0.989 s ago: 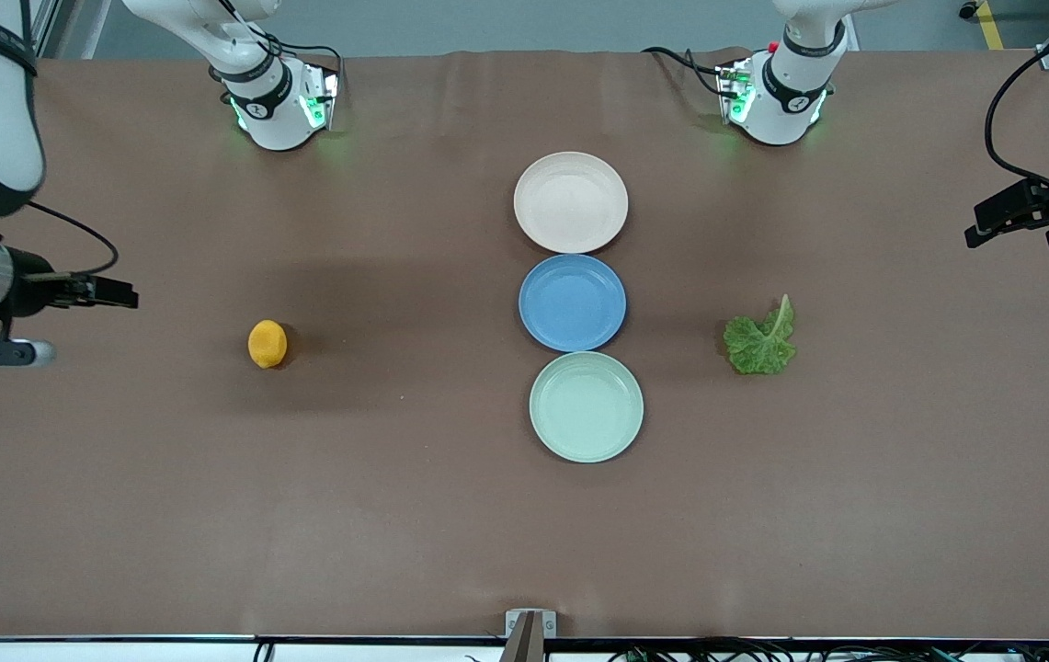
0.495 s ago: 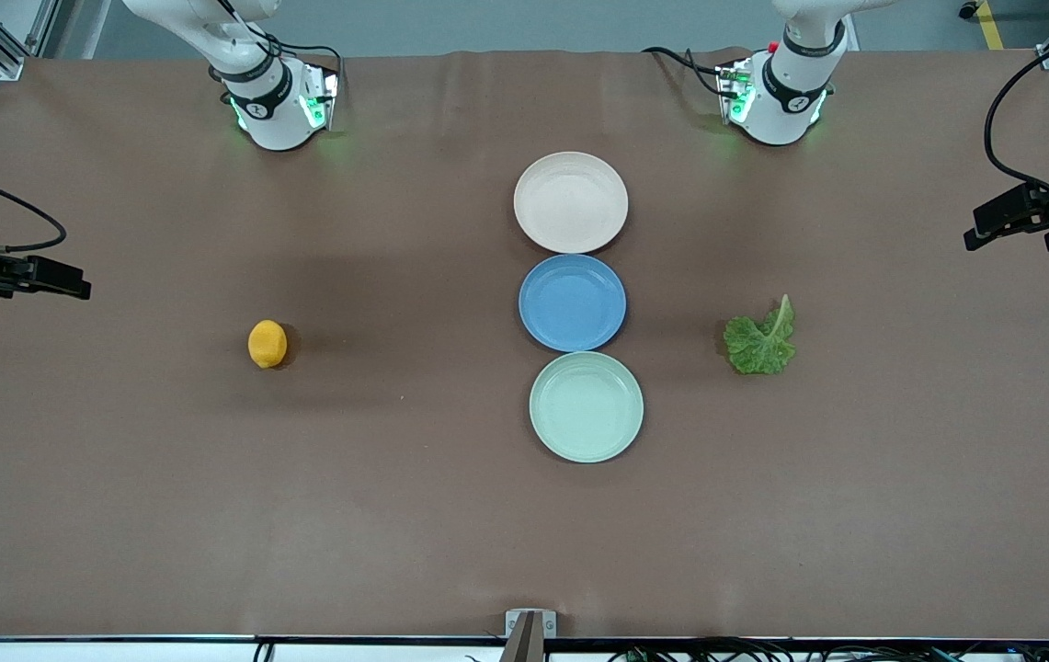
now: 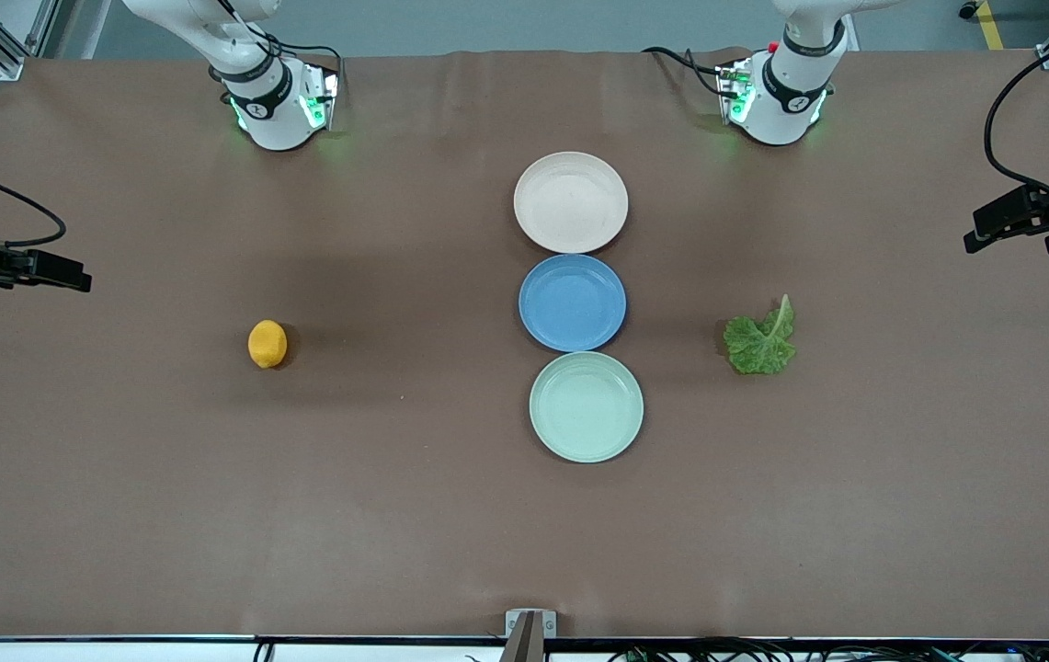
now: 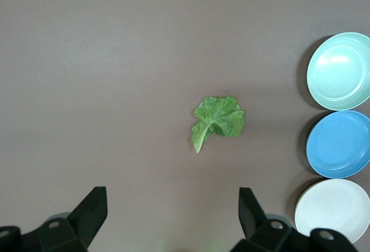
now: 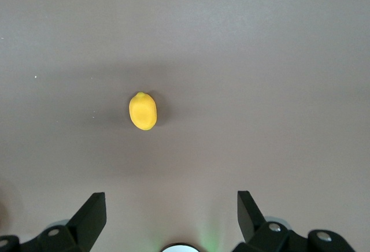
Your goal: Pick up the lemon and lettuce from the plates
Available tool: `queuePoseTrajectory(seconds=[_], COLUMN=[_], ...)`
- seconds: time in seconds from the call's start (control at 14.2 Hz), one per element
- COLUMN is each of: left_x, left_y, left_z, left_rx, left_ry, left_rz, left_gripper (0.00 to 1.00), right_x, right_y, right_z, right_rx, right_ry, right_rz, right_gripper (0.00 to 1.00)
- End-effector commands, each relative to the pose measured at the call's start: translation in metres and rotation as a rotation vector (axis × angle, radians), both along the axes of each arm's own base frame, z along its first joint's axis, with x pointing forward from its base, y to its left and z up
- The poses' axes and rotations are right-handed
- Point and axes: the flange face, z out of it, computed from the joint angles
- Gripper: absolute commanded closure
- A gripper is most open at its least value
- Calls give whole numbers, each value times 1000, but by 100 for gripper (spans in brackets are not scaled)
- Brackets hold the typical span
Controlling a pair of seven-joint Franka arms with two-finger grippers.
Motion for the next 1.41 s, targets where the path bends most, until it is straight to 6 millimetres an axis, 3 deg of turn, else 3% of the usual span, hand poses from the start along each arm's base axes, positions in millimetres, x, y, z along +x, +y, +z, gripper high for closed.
queuePoseTrajectory(seconds=[0.0,0.21,0.57,1.34], left_x=[1,1,1,2], left_y=[-2,-6,-7,-4], left_z=[7,7,8,14], left_rx=[15,17,18,18], left_ry=[-1,-1,-3,-21], left_rz=[-3,-8,-9,-7], left_gripper=[0,0,0,0], right_x=[-30,-54,-72,-76], right_y=[-9,-7,-5,0], right_z=[20,18,27,38], right_rx=[7,9,8,29], right_ry=[-51,-97,-122,-160], right_rz=[-29,-24,-19,-20], right_gripper=[0,0,0,0])
